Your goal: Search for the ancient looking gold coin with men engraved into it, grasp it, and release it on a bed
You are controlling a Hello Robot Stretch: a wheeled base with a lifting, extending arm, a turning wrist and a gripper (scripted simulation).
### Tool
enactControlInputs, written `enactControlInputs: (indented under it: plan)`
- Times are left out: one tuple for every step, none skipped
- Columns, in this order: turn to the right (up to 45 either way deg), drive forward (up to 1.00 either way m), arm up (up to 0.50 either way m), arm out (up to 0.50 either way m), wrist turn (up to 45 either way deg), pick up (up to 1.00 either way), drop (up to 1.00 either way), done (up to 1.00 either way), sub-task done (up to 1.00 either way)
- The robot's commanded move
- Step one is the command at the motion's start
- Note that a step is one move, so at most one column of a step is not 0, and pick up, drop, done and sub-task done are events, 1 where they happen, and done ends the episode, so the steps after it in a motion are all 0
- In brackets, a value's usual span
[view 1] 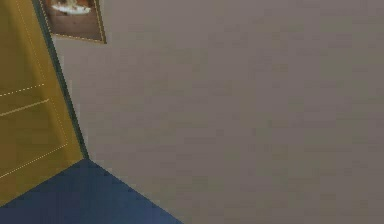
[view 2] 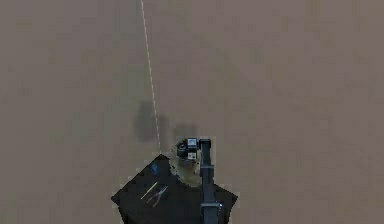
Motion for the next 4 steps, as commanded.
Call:
enactControlInputs:
  plan:
    - [0.0, 0.00, -0.30, 0.00, 0.0, 0.00, 0.00, 0.00, 0.00]
    - [0.0, 0.00, 0.00, 0.00, 0.0, 1.00, 0.00, 0.00, 0.00]
    - [0.0, 0.00, 0.10, 0.00, 0.0, 0.00, 0.00, 0.00, 0.00]
    - [0.0, 0.00, 0.50, 0.00, 0.0, 0.00, 0.00, 0.00, 0.00]
